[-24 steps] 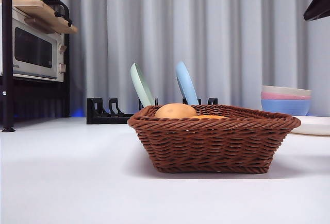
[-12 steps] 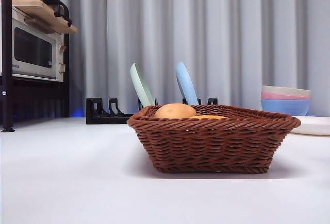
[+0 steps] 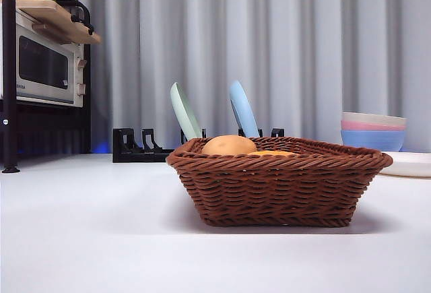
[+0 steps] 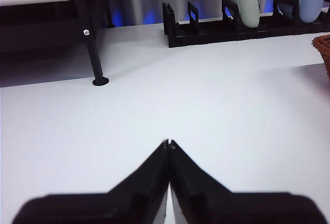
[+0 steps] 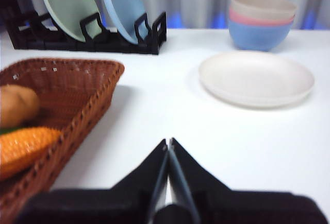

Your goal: Pick up the basket,pick up the corn from the table,pick up the potato from the table,pick up the cucumber from the table,put all items into the basket

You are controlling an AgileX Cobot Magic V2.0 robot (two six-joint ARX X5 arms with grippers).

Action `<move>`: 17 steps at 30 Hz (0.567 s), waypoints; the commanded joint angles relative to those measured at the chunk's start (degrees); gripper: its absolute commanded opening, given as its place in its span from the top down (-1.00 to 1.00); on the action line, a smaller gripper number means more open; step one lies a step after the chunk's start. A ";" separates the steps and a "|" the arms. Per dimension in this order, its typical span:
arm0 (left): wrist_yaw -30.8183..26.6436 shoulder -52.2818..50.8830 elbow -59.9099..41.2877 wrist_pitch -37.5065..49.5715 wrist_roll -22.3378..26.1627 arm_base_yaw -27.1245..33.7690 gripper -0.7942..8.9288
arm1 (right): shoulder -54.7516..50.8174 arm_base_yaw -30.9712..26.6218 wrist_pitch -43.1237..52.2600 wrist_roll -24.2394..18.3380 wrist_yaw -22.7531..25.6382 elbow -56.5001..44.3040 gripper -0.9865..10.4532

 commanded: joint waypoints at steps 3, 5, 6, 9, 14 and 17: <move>-0.02 -0.17 -0.94 0.24 -0.37 0.17 0.84 | -2.12 -0.04 0.79 1.70 0.00 -3.91 0.82; 0.00 -0.17 -0.94 0.24 -0.37 0.17 0.84 | -2.12 -0.02 1.16 2.43 -0.02 -4.17 0.82; -0.02 -0.17 -0.94 0.24 -0.37 0.17 0.84 | -2.12 -0.02 1.18 2.78 -0.04 -4.20 0.82; -0.02 -0.17 -0.94 0.26 -0.37 0.17 0.84 | -2.10 -0.02 1.14 3.41 0.13 -4.20 0.82; -0.02 -0.17 -0.94 0.26 -0.37 0.17 0.84 | -1.57 -0.02 1.14 3.39 0.44 -4.17 0.82; -0.02 -0.17 -0.94 0.26 -0.37 0.17 0.84 | -1.42 -0.02 1.14 3.39 0.44 -4.17 0.82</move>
